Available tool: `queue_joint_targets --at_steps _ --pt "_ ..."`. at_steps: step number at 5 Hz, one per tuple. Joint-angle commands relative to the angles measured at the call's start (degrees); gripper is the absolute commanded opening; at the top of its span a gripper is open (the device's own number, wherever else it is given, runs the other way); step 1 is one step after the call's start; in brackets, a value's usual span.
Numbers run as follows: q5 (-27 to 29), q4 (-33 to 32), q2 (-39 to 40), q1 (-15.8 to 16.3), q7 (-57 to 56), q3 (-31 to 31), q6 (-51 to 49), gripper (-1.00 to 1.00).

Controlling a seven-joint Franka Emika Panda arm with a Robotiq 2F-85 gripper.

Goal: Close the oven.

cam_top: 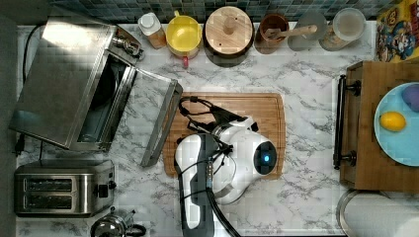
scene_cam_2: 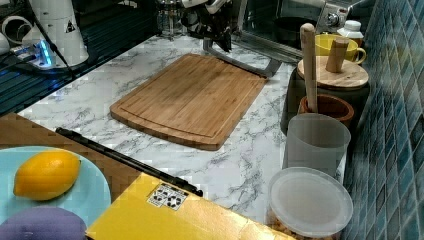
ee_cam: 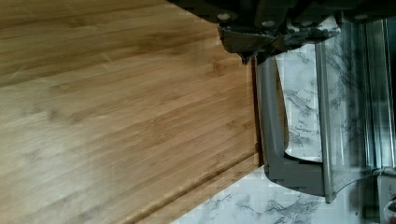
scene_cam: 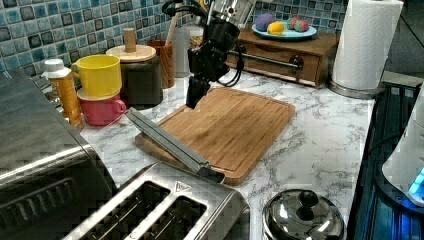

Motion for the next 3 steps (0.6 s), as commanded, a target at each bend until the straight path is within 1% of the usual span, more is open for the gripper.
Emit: queue_joint_targets --at_steps 1,2,3 --pt "6.0 5.5 1.6 3.0 -5.6 5.4 -0.8 -1.0" --pt "6.0 7.4 3.0 2.3 -3.9 7.4 0.5 -1.0" --pt "0.1 9.1 8.1 2.9 1.7 8.8 4.0 -1.0"
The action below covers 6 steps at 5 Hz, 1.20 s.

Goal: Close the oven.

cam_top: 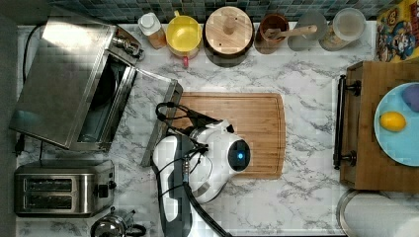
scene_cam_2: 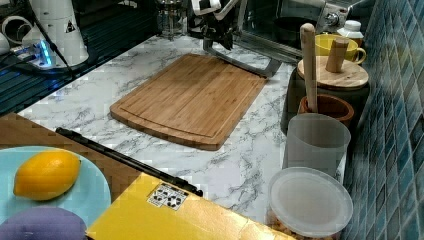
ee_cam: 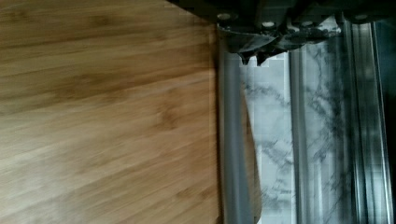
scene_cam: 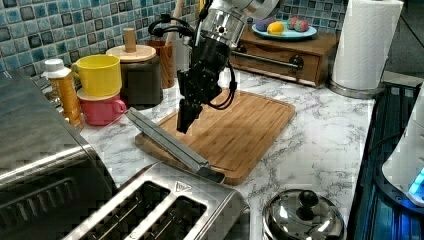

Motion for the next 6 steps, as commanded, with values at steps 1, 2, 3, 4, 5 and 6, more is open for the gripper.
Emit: queue_joint_targets --at_steps 1,2,3,4,5,6 --pt "-5.0 10.1 7.6 2.8 5.7 2.5 6.2 -1.0" --pt "4.9 10.6 6.9 1.5 0.7 4.3 7.2 -1.0" --pt "8.2 10.8 5.8 0.0 0.1 4.5 4.4 -1.0" --pt "9.9 10.6 5.0 -0.5 -1.5 5.1 2.8 -1.0" --pt "8.5 11.5 4.6 -0.3 -0.9 5.1 -0.4 -1.0" --pt "9.5 11.8 4.2 -0.5 -2.0 6.2 -1.3 -1.0"
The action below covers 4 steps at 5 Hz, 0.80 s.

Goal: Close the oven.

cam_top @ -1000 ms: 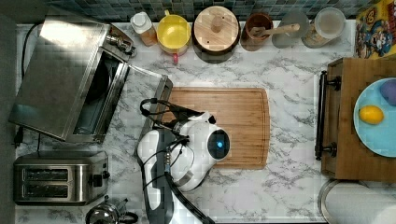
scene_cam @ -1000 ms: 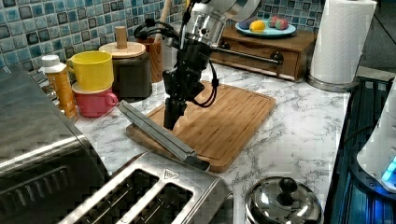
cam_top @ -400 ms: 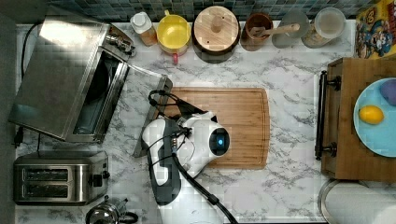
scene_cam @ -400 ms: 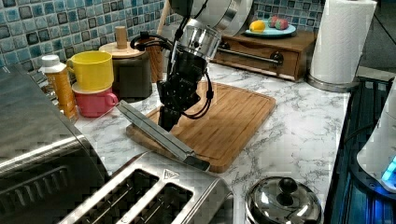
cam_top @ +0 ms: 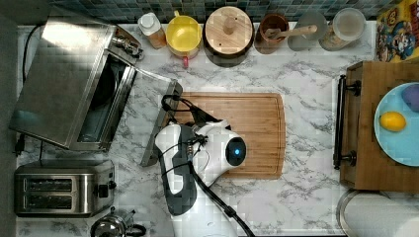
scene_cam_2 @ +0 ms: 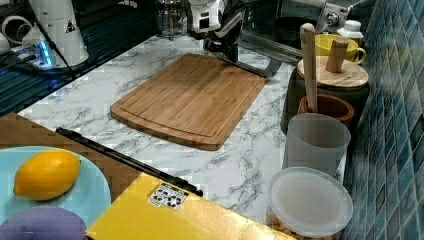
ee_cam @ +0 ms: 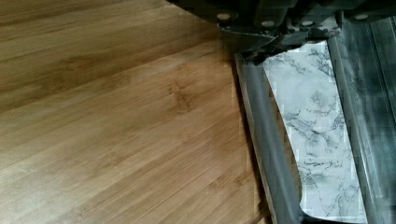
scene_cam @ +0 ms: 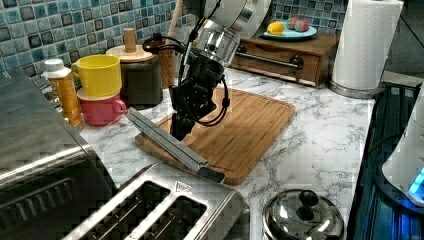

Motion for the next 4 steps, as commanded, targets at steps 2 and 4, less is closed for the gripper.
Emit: queue_joint_targets --at_steps 2,4 --pt "2.5 9.9 -1.0 3.8 -2.8 4.5 -3.4 -1.0" --pt "6.7 11.6 -3.2 4.5 -6.3 7.2 -2.3 -1.0"
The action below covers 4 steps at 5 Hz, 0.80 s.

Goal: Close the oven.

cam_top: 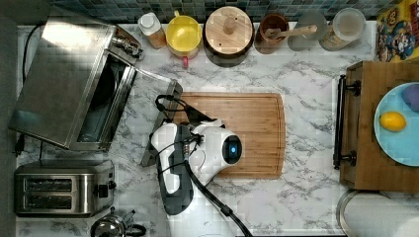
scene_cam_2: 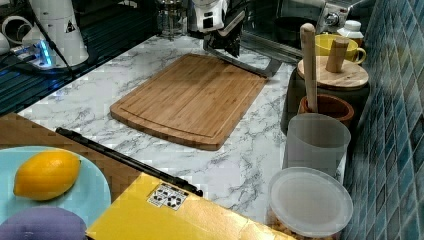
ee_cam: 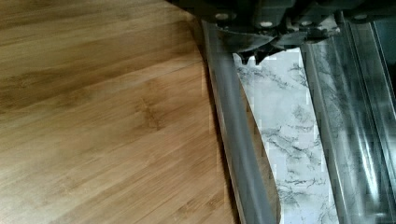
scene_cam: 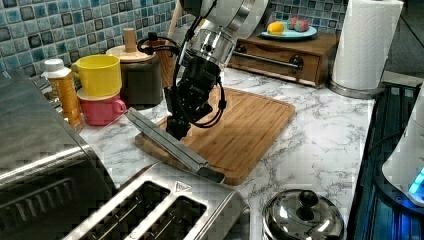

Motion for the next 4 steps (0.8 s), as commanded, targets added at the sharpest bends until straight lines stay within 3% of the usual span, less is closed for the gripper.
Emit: queue_joint_targets --at_steps 1,2,4 --pt "5.8 12.2 -5.9 5.4 -6.4 7.3 0.2 -1.0" --pt "4.5 13.9 -7.3 5.9 -5.2 7.9 -1.1 -1.0" --pt "7.8 15.0 -12.1 6.4 -7.8 9.8 -0.3 -1.0"
